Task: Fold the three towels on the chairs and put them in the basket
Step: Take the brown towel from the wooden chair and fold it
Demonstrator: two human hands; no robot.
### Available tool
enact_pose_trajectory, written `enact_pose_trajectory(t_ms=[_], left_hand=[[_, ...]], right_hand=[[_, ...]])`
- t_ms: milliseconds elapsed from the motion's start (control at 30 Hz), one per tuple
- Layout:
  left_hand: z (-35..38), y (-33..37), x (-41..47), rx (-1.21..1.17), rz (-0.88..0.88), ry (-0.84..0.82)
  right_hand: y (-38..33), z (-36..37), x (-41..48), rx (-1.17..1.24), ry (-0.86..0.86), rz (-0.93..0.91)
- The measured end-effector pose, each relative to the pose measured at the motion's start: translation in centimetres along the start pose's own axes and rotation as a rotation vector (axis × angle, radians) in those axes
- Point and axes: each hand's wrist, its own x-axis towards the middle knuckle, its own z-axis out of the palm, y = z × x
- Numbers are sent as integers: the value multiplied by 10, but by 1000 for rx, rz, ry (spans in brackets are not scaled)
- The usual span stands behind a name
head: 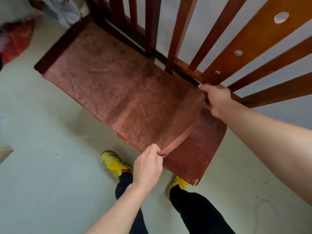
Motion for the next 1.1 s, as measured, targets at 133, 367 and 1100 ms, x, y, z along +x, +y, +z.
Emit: enact_pose_trajectory(t_ms=[133,367,1100], left_hand=[[-62,-22,17,-82,18,168],[-164,-87,69,-226,-14,239],[-313,-187,227,-180,-329,391]], right_hand=[[-39,59,-31,85,8,-92],[-90,170,-63,188,103,-115],[-163,387,-37,40,-135,-93]])
